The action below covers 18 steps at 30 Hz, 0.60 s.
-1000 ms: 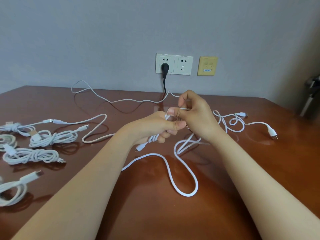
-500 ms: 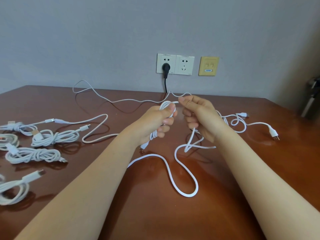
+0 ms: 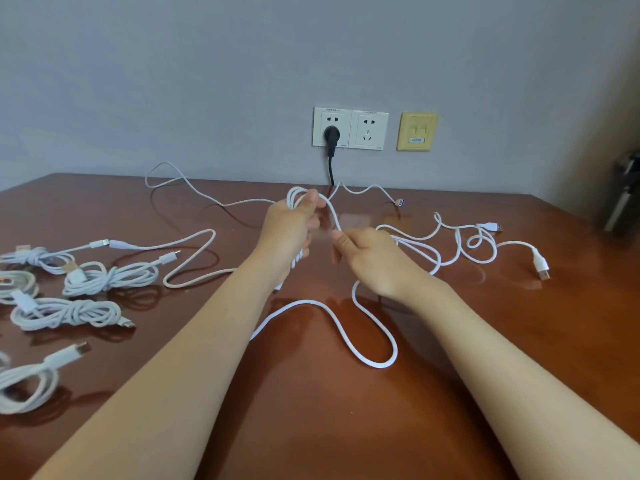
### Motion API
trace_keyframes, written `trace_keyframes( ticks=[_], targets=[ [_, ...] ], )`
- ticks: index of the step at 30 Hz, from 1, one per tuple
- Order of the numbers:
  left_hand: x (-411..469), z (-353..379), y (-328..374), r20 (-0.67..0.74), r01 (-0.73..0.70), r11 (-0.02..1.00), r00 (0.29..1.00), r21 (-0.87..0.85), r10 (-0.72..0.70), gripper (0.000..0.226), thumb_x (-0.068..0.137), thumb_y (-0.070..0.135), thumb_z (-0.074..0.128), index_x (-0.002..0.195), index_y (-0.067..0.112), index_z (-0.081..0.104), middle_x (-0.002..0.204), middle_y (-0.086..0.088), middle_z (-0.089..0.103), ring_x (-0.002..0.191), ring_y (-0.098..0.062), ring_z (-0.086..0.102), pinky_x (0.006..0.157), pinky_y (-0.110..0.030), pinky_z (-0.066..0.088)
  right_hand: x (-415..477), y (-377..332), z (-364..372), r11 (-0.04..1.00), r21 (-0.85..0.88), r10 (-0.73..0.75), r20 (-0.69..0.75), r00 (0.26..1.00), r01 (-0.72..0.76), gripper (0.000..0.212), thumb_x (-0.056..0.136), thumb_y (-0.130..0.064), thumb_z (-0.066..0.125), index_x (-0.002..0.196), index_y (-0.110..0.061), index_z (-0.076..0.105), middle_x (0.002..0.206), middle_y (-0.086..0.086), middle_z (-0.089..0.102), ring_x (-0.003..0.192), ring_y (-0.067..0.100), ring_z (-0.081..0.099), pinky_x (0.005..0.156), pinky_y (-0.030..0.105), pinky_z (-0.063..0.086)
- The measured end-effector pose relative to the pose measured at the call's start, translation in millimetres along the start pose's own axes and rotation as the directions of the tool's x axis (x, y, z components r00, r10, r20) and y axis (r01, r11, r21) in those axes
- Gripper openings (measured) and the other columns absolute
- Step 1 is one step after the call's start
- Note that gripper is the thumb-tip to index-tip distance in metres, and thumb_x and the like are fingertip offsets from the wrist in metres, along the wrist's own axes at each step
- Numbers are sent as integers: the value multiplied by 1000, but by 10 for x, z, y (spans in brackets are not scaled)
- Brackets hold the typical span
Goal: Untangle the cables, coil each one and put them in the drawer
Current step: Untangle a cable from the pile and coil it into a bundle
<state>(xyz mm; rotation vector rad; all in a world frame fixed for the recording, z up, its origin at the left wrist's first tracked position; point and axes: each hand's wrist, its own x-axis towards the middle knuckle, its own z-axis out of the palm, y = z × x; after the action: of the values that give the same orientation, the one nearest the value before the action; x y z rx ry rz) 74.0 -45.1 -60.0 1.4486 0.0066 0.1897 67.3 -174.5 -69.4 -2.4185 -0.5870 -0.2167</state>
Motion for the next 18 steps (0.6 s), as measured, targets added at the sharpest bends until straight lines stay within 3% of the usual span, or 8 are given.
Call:
trace_keyframes(
  ticks=[2,5,7,13,16,18],
  targets=[
    [19,2,-38,-27,-51,994,998,97,54,30,99,30,42,77,18,59,41,8,39,28,-5,26,37,-14,21,3,2,1,1000,-29,-10,6,1000,11,43,100,-30,34,75,-4,58,67,6,55,73,23,51,62,31,29],
    [19,29,-66,-14,-103,976,994,189,108,29,100,30,41,91,14,64,44,8,42,27,-4,31,38,-17,26,-2,21,10,997,-75,-15,35,999,17,44,100,-31,36,80,0,60,77,14,60,81,31,55,70,33,38],
    [14,41,-76,11,-125,972,992,201,125,32,100,28,41,81,16,64,36,10,42,28,-4,32,36,-16,27,-13,18,14,995,-100,-12,69,998,19,43,99,-32,36,79,-3,59,77,14,59,82,33,56,73,35,42],
    [27,-2,-75,5,-18,980,1000,200,17,40,99,36,41,68,16,56,40,9,39,29,-7,28,39,-16,25,-34,-17,25,989,-140,-16,135,991,35,36,99,-35,36,72,-18,53,62,0,46,82,34,56,78,38,46],
    [21,-16,-84,-13,13,969,1000,247,-10,39,99,37,40,69,15,52,55,0,42,29,-6,38,40,-18,34,-26,12,36,986,-158,-32,117,993,51,36,98,-36,37,70,-20,53,72,5,55,84,35,57,77,39,46],
    [27,-6,-67,-21,57,983,998,175,-54,38,99,36,40,71,12,51,60,-4,45,36,-8,50,39,-19,46,-23,26,36,984,-166,-51,94,994,66,38,98,-38,35,63,-26,46,76,5,57,83,34,56,75,38,45]
  ],
)
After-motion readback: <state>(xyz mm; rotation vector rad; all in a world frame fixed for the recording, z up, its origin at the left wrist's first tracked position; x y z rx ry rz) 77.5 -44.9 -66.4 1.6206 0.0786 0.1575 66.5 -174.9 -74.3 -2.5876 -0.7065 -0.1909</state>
